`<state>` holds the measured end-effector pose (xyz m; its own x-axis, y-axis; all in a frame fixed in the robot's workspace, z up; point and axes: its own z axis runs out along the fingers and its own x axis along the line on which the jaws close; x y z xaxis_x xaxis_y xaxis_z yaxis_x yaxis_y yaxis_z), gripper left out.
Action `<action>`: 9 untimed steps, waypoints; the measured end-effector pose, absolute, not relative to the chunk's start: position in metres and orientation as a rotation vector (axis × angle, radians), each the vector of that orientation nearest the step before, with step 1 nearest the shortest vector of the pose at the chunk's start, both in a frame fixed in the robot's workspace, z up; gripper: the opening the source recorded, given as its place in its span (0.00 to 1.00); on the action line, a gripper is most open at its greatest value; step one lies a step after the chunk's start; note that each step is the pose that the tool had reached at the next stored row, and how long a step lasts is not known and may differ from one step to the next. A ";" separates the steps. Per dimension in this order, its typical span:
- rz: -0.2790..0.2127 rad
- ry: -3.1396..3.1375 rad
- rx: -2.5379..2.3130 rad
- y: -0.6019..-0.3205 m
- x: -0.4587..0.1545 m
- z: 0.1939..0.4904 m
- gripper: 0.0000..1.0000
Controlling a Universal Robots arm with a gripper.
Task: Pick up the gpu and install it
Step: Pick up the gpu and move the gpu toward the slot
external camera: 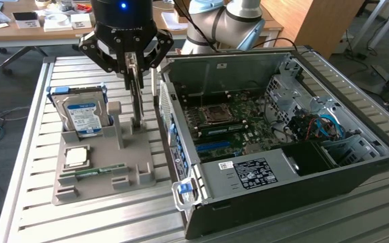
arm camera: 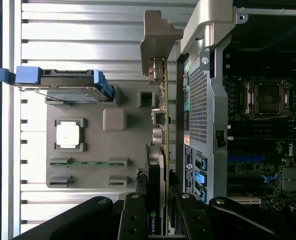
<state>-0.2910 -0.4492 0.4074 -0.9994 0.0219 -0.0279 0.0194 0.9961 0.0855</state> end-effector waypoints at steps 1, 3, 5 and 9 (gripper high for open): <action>0.133 3.110 0.032 -0.449 -0.291 0.408 0.27; 0.133 3.110 0.032 -0.449 -0.291 0.408 0.27; 0.133 3.110 0.032 -0.449 -0.291 0.409 0.27; 0.133 3.110 0.032 -0.449 -0.291 0.410 0.27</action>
